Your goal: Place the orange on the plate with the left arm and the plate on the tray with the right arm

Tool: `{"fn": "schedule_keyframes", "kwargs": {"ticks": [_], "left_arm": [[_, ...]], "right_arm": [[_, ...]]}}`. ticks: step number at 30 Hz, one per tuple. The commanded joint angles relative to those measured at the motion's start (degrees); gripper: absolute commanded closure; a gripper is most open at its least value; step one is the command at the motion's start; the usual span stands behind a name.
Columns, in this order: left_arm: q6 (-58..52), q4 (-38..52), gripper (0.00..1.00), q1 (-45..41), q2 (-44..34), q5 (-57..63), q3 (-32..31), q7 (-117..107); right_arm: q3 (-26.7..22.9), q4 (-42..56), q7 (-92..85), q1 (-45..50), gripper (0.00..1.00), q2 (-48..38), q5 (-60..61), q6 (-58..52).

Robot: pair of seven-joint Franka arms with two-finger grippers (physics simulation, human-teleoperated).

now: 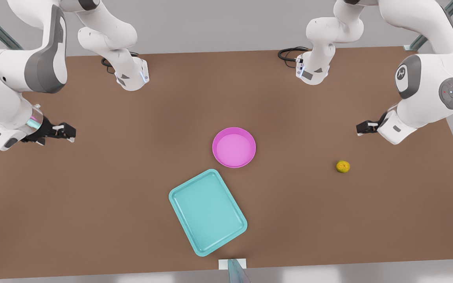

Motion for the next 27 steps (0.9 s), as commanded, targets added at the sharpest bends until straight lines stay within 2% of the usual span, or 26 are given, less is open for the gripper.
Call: {"fn": "schedule_keyframes", "kwargs": {"ticks": [1,2,4,5,8,10,13,27], "left_arm": [[2.26,0.02,0.00,-0.07,0.13,0.05,0.08,-3.07],[2.26,0.02,0.00,-0.07,0.65,0.05,0.08,-3.15],[2.79,-1.03,0.00,0.63,6.62,0.05,1.57,-3.60],[6.99,-1.12,0.00,3.09,12.94,-0.04,1.75,-3.51],[25.98,-6.92,0.00,3.54,20.61,-0.04,2.01,-1.93],[35.83,-11.84,0.00,3.54,21.40,-0.04,2.28,0.36],[42.78,-15.80,0.00,3.89,22.37,-0.04,2.98,0.89],[39.62,-18.87,0.00,3.18,24.74,-0.13,2.98,0.98]], "right_arm": [[-0.04,0.01,-2.90,0.00,0.00,-0.03,0.03,1.80],[-0.04,0.01,-2.90,0.00,0.00,-0.03,0.03,1.80],[-0.04,0.01,-2.90,0.00,0.00,-0.03,0.03,1.80],[-0.04,0.01,-2.90,0.00,0.00,0.06,0.03,1.80],[-0.04,-0.25,-2.90,0.00,0.00,0.06,0.03,1.80],[-0.04,-0.25,-2.90,0.00,0.00,0.06,0.03,1.72],[-0.04,-0.25,-2.81,0.00,0.00,0.15,0.03,0.66],[-0.04,-0.52,-2.81,0.00,0.00,0.68,0.03,0.66]]}}
